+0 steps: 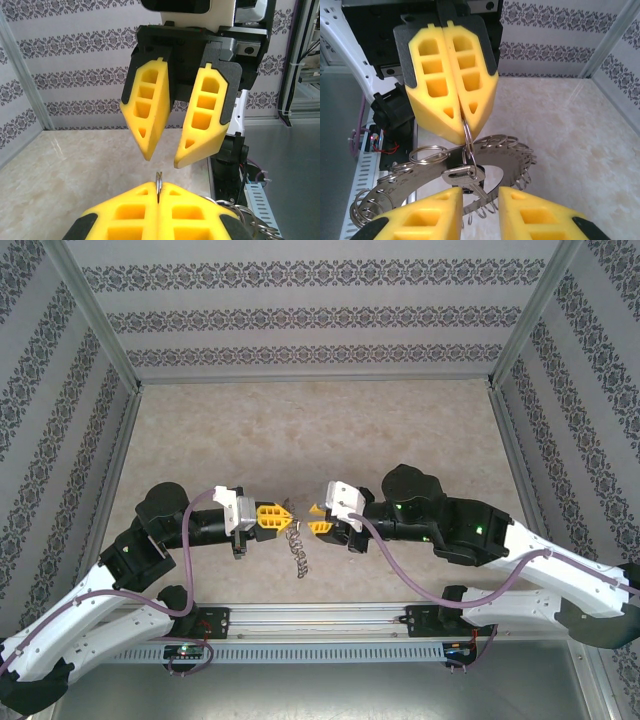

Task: Put the keys on the keyring

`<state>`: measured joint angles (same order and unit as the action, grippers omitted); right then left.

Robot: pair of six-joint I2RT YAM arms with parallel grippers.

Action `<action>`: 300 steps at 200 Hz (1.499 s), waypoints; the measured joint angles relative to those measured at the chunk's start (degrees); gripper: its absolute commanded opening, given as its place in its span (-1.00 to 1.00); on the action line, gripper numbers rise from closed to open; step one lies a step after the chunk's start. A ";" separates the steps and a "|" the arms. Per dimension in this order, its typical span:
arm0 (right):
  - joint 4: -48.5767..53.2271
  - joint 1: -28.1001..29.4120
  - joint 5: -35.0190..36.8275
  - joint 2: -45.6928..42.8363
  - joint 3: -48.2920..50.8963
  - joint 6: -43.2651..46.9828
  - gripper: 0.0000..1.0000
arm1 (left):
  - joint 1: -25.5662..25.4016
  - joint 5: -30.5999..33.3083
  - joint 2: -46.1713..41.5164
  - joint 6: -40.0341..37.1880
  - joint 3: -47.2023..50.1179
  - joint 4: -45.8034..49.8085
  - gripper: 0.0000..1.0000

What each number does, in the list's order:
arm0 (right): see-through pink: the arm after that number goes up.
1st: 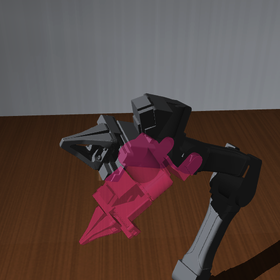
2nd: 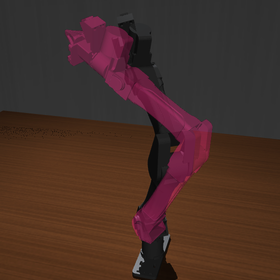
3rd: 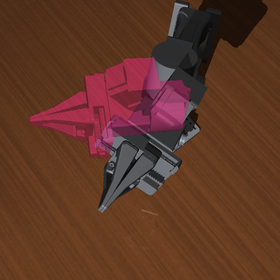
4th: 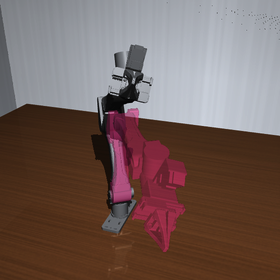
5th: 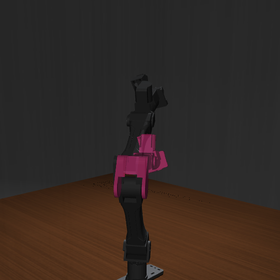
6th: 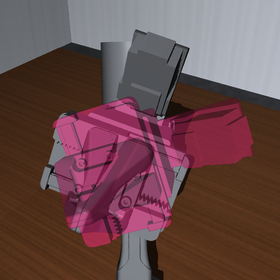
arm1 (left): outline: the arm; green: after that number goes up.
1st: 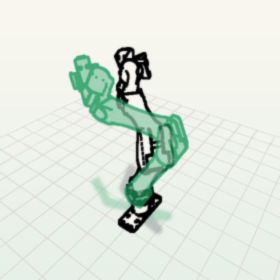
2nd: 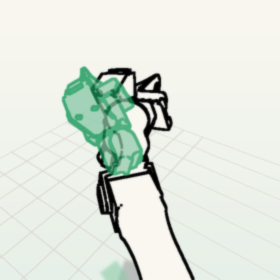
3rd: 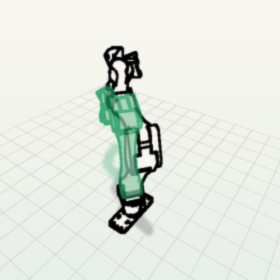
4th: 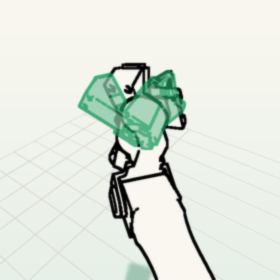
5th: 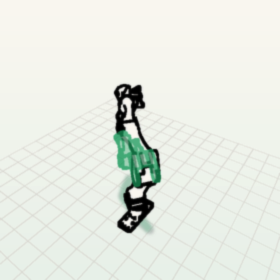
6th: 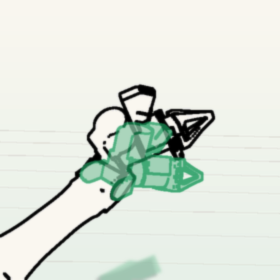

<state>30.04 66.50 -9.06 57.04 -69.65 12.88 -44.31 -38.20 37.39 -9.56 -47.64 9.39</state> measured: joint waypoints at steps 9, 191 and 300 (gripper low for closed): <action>-0.13 0.00 -0.39 0.24 0.00 0.33 -0.54 | 0.00 -0.24 0.00 0.07 0.00 0.00 -1.00; -1.88 -0.02 -2.99 3.58 -0.04 0.74 -1.00 | 0.00 -1.29 -0.48 0.96 0.24 -0.13 -1.00; -0.13 -1.14 -5.14 6.47 -2.86 0.52 -0.95 | 0.02 -2.05 -1.16 2.27 1.09 -2.19 -1.00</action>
<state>29.91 65.36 -14.20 63.51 -72.51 13.41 -44.29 -40.25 36.23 -7.29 -46.54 7.20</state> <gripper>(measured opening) 0.059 0.063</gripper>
